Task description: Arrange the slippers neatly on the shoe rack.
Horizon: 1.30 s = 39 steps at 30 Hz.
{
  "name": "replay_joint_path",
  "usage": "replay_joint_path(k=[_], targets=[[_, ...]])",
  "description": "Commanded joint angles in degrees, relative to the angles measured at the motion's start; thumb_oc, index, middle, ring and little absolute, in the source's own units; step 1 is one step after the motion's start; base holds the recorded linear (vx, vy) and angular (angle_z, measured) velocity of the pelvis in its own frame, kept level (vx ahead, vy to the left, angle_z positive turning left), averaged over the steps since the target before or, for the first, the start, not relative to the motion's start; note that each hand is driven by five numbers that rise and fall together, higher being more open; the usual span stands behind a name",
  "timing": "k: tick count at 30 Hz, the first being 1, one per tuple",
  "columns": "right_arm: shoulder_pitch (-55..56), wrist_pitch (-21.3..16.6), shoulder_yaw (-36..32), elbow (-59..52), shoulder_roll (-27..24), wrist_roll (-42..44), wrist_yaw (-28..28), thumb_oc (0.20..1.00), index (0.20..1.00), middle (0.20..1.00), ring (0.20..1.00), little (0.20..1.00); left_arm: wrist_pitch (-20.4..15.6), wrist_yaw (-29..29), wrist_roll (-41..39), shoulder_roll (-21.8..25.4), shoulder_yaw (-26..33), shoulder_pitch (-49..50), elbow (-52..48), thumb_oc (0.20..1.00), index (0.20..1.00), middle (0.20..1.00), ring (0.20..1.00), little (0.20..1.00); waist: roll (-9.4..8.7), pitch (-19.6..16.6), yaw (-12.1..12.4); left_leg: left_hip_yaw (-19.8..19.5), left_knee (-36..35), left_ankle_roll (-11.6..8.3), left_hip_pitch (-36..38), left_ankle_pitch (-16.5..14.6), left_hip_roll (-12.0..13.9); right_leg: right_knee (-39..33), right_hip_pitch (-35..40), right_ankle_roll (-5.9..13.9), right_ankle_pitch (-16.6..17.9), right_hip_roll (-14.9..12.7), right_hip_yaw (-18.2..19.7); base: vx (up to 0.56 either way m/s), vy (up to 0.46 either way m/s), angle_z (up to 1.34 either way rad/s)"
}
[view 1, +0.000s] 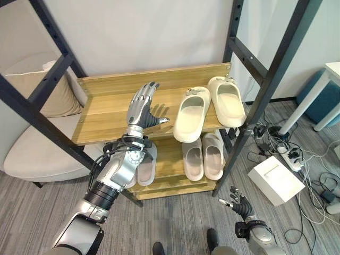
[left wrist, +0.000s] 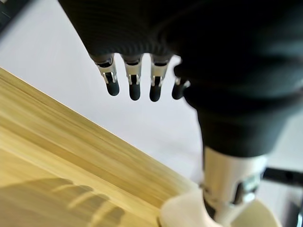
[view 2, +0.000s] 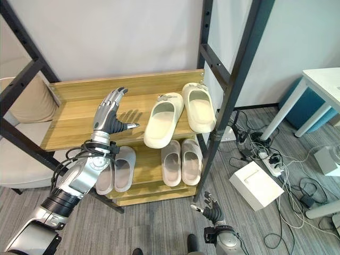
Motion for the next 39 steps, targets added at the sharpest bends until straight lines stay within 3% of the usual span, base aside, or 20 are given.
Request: replay_joint_path(k=[1, 3, 5, 9, 13, 16, 21, 23, 25, 31, 39], targets=[[-0.96, -1.11, -0.21, -1.28, 0.5, -0.85, -0.13, 1.0, 1.0, 1.0, 1.0, 1.0, -6.72, -1.45, -12.63, -1.64, 2.98, -6.38, 1.59, 1.0, 1.0, 1.0, 1.0, 1.0, -0.33, 0.55, -1.19, -1.96, 0.09, -1.79, 2.22, -3.95, 1.11, 0.06, 3.07, 3.0, -6.14, -1.75, -2.74, -0.02, 0.018, 0.08], [-0.82, 0.03, -0.69, -1.22, 0.75, -0.56, 0.45, 1.0, 1.0, 1.0, 1.0, 1.0, -10.88, -8.69, -33.77, -4.88, 1.83, -1.79, -2.09, 1.0, 1.0, 1.0, 1.0, 1.0, -0.19, 0.25, -0.76, -2.27, 0.09, -1.72, 2.1, -3.56, 1.01, 0.06, 3.28, 2.97, -5.99, -1.8, -3.18, -0.01, 0.021, 0.09], [-0.57, 0.79, -0.65, -1.16, 0.52, -0.27, 1.0, 1.0, 1.0, 1.0, 1.0, 1.0, -11.3, -13.17, -44.77, -5.16, -0.39, -0.5, -2.6, 1.0, 1.0, 1.0, 1.0, 1.0, 0.0, 0.04, -0.82, -2.31, 0.09, -1.72, 1.98, -3.46, 1.0, 0.06, 3.24, 3.03, -5.98, -1.85, -3.25, -0.01, 0.025, 0.08], [-0.47, 2.44, 0.43, -1.38, -0.3, -0.34, 2.05, 1.0, 1.0, 1.0, 1.0, 1.0, -9.29, -17.67, -62.53, -5.12, -4.79, -0.42, -2.48, 1.0, 1.0, 1.0, 1.0, 1.0, 0.35, -0.15, -1.19, -2.18, 0.09, -1.77, 1.74, -3.25, 1.06, 0.06, 2.88, 3.18, -5.65, -1.82, -3.31, 0.0, 0.0, 0.0], [-0.22, 3.29, 1.48, -2.21, -1.18, -0.23, 3.0, 1.0, 1.0, 1.0, 1.0, 1.0, -7.09, -19.01, -70.39, -4.23, -8.26, -1.98, -2.87, 1.0, 1.0, 1.0, 1.0, 1.0, 0.61, -0.17, -1.88, -1.87, 0.09, -1.77, 1.7, -3.22, 1.08, 0.06, 2.56, 3.28, -5.56, -1.75, -2.85, 0.0, 0.0, -0.02], [0.02, 3.54, 2.1, -2.21, -1.62, -0.24, 3.56, 1.0, 1.0, 1.0, 1.0, 1.0, -5.79, -19.04, -70.85, -4.6, -11.05, -4.04, -1.88, 1.0, 1.0, 1.0, 1.0, 1.0, 0.76, -0.06, -2.62, -1.5, 0.09, -1.73, 1.89, -3.29, 1.04, 0.06, 2.43, 3.31, -5.6, -1.63, -2.37, 0.0, -0.006, -0.08], [-0.26, 3.74, 2.89, -1.59, -1.75, -0.1, 3.67, 1.0, 1.0, 1.0, 1.0, 1.0, -5.04, -18.46, -68.14, -8.59, -13.99, -8.35, 2.46, 1.0, 1.0, 1.0, 1.0, 1.0, 0.97, 0.13, -3.63, -1.21, 0.09, -1.7, 2.02, -3.35, 1.14, 0.06, 2.2, 3.34, -5.63, -1.58, -1.97, 0.0, -0.002, 0.0], [-0.53, 3.55, 3.38, -1.42, -1.83, 0.16, 3.47, 1.0, 1.0, 1.0, 1.0, 1.0, -4.9, -17.01, -64.14, -12.83, -14.93, -12.81, 8.88, 1.0, 1.0, 1.0, 1.0, 1.0, 1.1, 0.38, -4.54, -1.02, 0.09, -1.72, 1.95, -3.36, 1.13, 0.06, 1.76, 3.39, -5.54, -1.5, -1.52, 0.0, 0.0, 0.0], [-0.54, 3.55, 3.36, -1.42, -1.85, 0.16, 3.47, 1.0, 1.0, 1.0, 1.0, 1.0, -4.93, -17.02, -64.13, -12.87, -14.92, -12.86, 8.95, 1.0, 1.0, 1.0, 1.0, 1.0, 1.12, 0.41, -4.53, -1.02, 0.09, -1.72, 1.95, -3.36, 1.13, 0.06, 1.77, 3.39, -5.54, -1.5, -1.52, 0.0, -0.002, 0.03], [-1.5, 2.95, 4.12, -0.45, -2.68, -0.29, 2.68, 1.0, 1.0, 1.0, 1.0, 1.0, -3.96, -14.98, -50.47, -17.98, -16.87, -19.87, 22.69, 1.0, 1.0, 1.0, 1.0, 1.0, 1.22, 1.03, -6.24, -0.35, 0.09, -1.93, 1.52, -3.35, 1.4, 0.06, 0.65, 3.53, -5.3, -1.41, -0.79, 0.0, -0.001, 0.0], [-1.26, 2.31, 4.06, 0.1, -3.11, -0.22, 2.32, 1.0, 1.0, 1.0, 1.0, 1.0, -3.8, -13.38, -43.63, -19.58, -17.16, -24.59, 29.68, 1.0, 1.0, 1.0, 1.0, 1.0, 1.05, 1.25, -6.97, -0.15, 0.09, -2.01, 1.41, -3.33, 1.55, 0.06, 0.26, 3.56, -5.23, -1.38, -0.64, 0.0, 0.0, 0.0]])
